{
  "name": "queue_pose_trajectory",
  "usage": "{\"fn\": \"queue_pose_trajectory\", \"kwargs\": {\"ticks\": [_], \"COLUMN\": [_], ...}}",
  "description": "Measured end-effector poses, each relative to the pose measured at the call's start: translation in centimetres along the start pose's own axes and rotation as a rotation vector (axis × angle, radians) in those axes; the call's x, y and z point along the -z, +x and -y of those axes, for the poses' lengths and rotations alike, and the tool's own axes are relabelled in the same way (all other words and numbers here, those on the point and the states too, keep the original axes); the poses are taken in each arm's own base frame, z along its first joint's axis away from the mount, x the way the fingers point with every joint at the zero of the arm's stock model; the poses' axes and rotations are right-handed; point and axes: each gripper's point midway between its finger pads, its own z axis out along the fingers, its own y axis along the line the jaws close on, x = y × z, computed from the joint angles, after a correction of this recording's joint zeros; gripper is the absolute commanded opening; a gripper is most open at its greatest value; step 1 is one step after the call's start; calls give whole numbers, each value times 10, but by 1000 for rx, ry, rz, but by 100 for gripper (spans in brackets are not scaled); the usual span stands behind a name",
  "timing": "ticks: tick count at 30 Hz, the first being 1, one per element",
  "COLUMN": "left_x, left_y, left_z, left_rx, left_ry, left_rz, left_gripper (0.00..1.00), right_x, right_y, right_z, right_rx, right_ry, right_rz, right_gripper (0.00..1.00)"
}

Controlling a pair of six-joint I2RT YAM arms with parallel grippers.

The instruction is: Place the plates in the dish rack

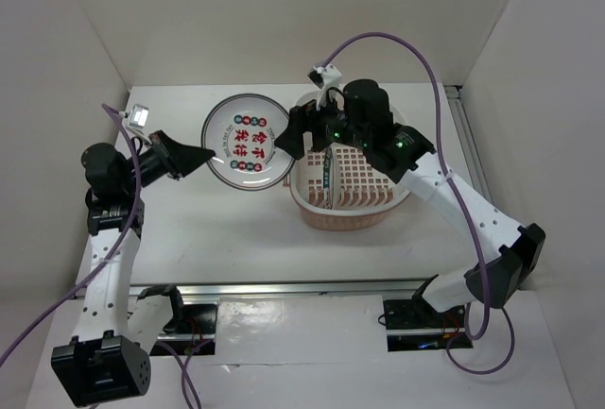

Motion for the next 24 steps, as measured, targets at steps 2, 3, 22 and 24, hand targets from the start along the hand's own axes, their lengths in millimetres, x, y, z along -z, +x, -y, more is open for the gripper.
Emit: {"fn": "queue_pose_trajectory", "kwargs": {"ticks": [2,3,22,24], "left_x": [0,0,7,9], "left_y": [-1,-1,-17,-10], "left_z": [2,4,-29,-37], "left_rx": [-7,-3,-34,-27], "left_ry": [12,22,-285,-325], "left_rz": [3,4,62,46], "left_gripper": [0,0,100,100], "right_x": [-2,-3,61,96], "right_y": [0,-1,2,-3], "right_z": [-5,-8,66,82], "right_rx": [-6,-6,-46,-47], "right_ry": [-16,-25,666,809], "right_rz": [3,9,50,83], "right_gripper": [78,71,0,0]}}
